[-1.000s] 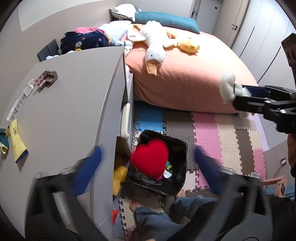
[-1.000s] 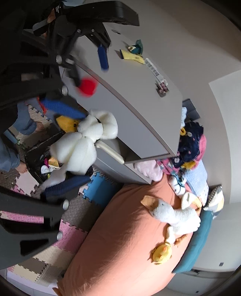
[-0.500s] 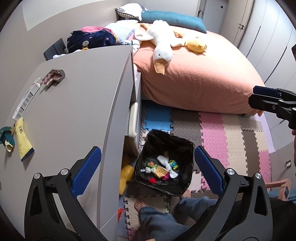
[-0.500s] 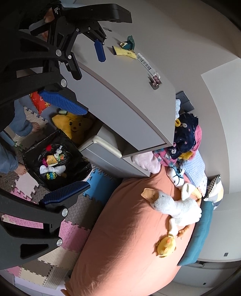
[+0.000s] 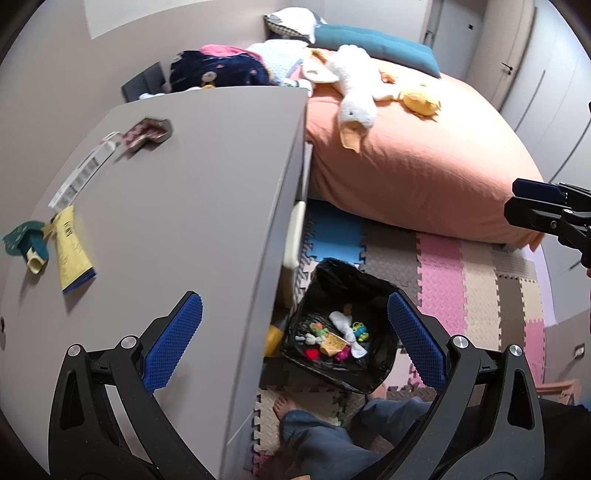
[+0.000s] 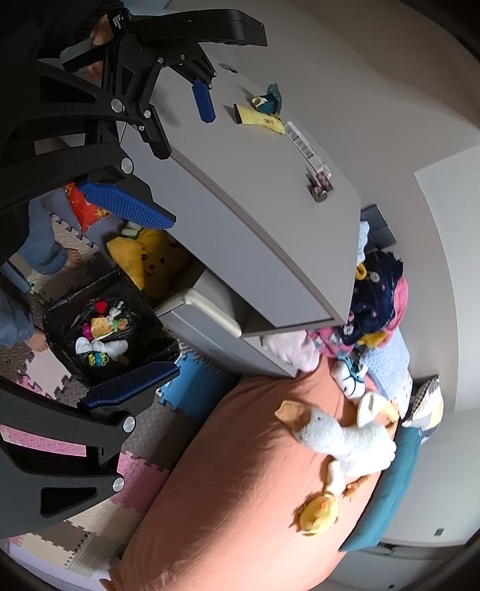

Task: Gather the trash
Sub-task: 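Move both open tools back over the desk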

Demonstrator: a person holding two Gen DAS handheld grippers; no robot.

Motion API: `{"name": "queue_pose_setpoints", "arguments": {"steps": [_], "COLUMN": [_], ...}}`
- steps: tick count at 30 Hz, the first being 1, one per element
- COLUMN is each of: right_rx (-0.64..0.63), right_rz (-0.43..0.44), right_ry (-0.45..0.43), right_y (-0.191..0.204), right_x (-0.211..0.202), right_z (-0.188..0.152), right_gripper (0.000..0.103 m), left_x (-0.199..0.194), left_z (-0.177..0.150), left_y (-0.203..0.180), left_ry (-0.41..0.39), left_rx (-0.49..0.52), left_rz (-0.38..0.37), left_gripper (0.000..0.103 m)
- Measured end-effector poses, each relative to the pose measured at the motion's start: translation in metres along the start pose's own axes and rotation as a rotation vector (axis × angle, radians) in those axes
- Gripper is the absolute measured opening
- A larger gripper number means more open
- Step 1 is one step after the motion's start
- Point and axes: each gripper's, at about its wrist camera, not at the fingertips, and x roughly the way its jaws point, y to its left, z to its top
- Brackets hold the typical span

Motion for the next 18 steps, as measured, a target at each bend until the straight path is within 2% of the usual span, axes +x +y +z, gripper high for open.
{"name": "queue_pose_setpoints", "arguments": {"steps": [18], "right_rx": [-0.114], "right_rz": [0.088], "right_ry": [0.038], "right_y": [0.061], "right_x": [0.039], "right_z": [0.031], "right_gripper": [0.075], "left_x": [-0.011], "left_z": [-0.018], "left_y": [0.065], "left_ry": [-0.002], "left_rx": [-0.135], "left_rz": [0.095], "left_gripper": [0.097]}}
